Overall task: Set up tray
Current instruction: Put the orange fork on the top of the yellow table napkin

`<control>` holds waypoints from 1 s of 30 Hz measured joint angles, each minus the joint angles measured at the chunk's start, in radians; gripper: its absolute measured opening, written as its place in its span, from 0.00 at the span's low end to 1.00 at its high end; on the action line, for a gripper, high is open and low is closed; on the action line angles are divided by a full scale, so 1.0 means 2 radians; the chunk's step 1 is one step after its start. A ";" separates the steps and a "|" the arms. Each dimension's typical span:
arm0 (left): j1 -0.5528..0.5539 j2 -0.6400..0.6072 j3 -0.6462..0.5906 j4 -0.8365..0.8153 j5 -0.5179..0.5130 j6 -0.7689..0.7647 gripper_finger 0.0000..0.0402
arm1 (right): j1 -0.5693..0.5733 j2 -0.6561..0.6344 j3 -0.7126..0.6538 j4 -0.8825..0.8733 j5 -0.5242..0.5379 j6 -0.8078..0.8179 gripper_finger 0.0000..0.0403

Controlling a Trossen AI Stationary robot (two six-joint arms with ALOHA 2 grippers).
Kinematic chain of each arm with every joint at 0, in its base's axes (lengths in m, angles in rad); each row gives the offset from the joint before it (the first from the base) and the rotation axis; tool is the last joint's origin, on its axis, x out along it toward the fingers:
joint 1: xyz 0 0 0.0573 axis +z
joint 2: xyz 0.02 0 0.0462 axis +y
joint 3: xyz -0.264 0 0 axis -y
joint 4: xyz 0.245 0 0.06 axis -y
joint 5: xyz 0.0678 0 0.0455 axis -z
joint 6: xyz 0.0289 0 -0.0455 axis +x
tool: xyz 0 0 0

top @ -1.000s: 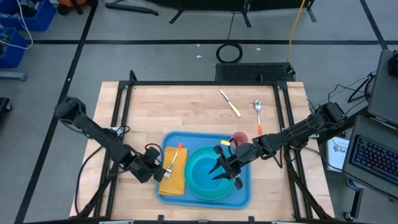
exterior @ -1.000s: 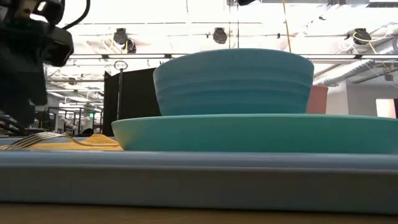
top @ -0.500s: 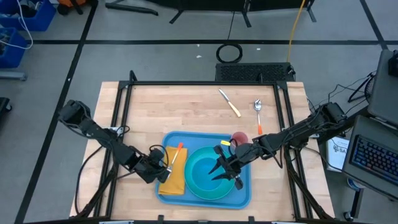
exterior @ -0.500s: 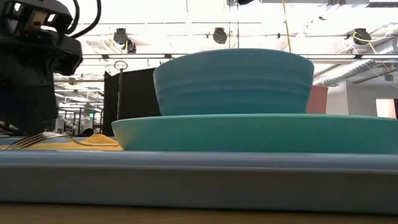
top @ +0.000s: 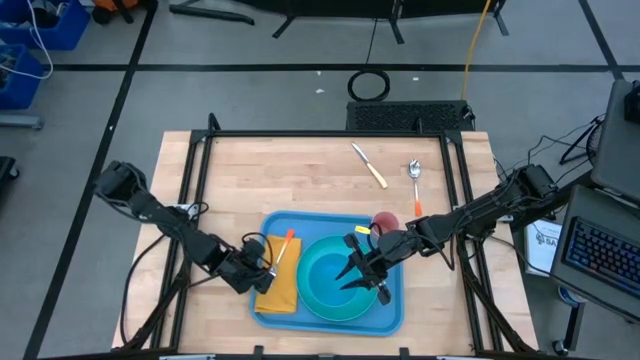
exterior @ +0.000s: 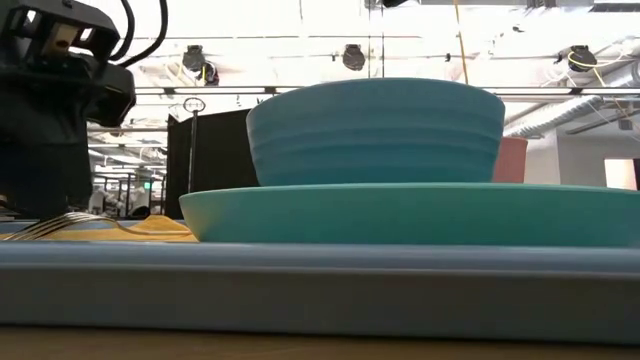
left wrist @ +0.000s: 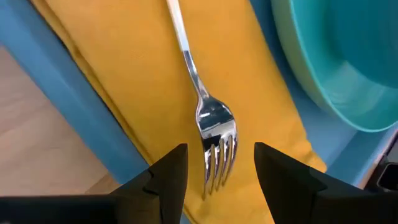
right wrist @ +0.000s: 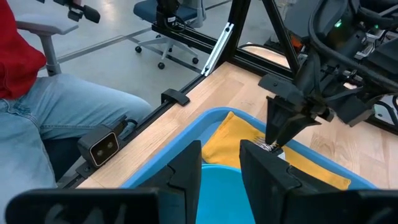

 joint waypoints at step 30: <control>0.006 0.041 0.000 0.040 0.027 0.031 0.13 | 0.000 0.000 0.000 0.001 0.000 0.000 0.25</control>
